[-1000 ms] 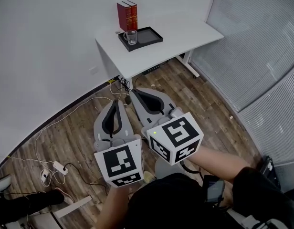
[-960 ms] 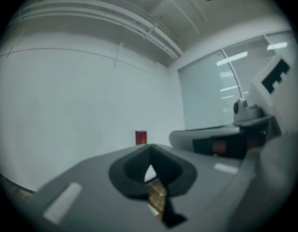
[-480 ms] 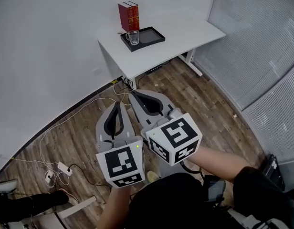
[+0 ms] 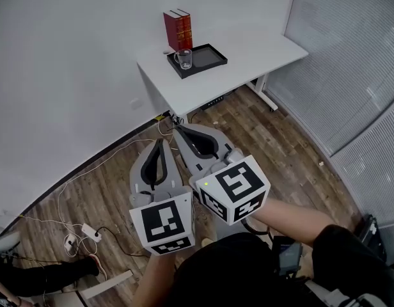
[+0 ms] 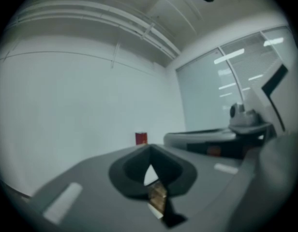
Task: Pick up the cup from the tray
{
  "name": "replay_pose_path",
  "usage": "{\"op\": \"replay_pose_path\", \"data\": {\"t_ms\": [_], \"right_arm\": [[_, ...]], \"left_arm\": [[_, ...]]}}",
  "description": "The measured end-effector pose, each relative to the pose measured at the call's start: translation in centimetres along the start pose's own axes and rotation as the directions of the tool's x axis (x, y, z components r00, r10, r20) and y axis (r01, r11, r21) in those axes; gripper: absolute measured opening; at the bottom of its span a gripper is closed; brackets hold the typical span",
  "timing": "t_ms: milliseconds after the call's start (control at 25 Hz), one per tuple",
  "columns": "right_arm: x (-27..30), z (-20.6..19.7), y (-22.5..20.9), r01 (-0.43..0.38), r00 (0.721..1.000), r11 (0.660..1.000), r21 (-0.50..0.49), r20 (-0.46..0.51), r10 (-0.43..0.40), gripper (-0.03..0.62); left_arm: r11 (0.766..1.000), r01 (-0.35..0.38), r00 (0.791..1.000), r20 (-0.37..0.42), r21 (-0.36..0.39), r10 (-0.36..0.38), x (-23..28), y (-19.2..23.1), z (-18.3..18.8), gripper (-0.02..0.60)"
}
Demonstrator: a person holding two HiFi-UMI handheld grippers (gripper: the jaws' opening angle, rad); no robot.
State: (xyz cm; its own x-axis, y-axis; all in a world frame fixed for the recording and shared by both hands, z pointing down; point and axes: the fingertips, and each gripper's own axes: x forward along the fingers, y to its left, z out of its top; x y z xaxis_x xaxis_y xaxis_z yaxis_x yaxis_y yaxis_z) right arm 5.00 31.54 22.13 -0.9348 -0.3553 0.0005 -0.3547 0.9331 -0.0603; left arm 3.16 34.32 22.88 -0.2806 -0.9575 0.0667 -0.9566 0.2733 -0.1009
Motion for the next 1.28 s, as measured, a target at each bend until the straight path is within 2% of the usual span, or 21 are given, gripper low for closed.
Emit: {"op": "replay_pose_path", "data": {"t_ms": [480,720,1280], "right_arm": [[7.2,-0.3,-6.5,-0.033,0.999,0.999,-0.012,0.017,0.033,0.014],[9.9,-1.2,-9.1,-0.047,0.999,0.999,-0.002,-0.004,0.047,0.014],[11.6,-1.8,-10.9,-0.091,0.996,0.996,0.026,-0.014,0.091,0.014]], "left_arm": [[1.0,-0.001,1.0,-0.012,-0.003,0.001,9.8,1.4,-0.6,0.002],[1.0,0.005,0.999,-0.034,-0.001,-0.005,13.7,1.7,-1.4,0.002],[0.999,-0.012,0.999,-0.036,-0.048,0.01,16.3,1.6,-1.9,0.002]]}}
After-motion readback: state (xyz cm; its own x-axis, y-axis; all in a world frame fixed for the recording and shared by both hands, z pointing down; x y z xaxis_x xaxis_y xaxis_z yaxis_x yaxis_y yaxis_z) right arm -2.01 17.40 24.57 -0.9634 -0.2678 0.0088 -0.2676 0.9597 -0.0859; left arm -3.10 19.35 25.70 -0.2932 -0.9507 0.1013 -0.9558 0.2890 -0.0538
